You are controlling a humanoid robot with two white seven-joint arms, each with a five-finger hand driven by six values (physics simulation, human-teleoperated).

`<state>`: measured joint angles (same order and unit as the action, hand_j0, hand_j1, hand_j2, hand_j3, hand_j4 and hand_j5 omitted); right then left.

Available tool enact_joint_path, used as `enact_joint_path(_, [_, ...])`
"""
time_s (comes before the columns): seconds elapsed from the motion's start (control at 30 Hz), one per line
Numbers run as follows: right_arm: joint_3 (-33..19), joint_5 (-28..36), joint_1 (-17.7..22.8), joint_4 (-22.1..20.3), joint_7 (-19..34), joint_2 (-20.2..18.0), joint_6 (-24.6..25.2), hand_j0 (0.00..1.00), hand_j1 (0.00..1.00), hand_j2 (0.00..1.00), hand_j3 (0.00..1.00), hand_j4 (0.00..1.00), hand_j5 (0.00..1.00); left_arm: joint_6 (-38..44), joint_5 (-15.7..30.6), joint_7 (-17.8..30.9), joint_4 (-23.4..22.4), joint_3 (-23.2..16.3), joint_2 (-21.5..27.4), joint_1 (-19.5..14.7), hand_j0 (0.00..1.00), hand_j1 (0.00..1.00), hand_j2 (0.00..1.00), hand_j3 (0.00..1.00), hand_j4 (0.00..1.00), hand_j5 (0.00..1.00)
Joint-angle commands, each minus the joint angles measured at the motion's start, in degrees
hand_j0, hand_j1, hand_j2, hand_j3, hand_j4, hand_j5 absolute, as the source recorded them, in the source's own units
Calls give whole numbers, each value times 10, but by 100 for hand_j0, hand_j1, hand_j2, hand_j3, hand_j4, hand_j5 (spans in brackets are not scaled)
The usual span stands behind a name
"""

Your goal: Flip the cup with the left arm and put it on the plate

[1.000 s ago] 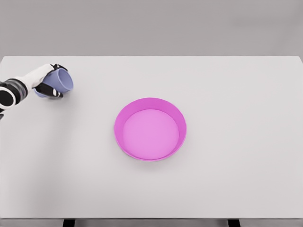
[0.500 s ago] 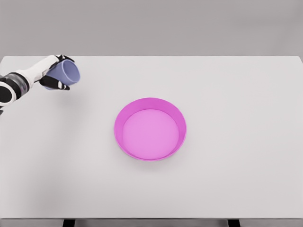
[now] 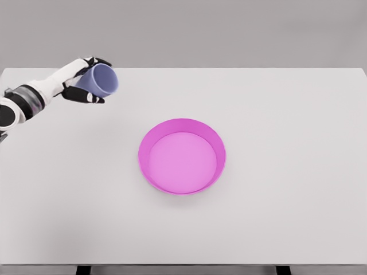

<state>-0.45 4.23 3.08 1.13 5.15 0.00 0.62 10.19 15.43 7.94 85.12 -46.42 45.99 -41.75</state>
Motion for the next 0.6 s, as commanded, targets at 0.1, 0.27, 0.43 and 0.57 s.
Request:
enact_joint_path(0.1, [0, 0, 0, 0, -1, 0, 0, 100, 100, 100, 100, 100, 100, -26, 27, 0, 15, 15, -1, 4, 77, 77, 77, 77, 77, 77])
enact_joint_path(0.27, [0, 0, 0, 0, 0, 0, 0, 100, 100, 100, 100, 100, 100, -50, 40, -1, 39, 29, -1, 23, 77, 77, 77, 77, 77, 77])
enact_joint_path(0.43, [0, 0, 0, 0, 0, 0, 0, 100, 100, 100, 100, 100, 100, -60, 50, -1, 68, 35, -1, 33, 77, 77, 77, 77, 77, 77])
enact_joint_path(0.57, [0, 0, 0, 0, -1, 0, 0, 100, 100, 100, 100, 100, 100, -72, 58, -1, 82, 40, -1, 40, 77, 77, 77, 77, 77, 77])
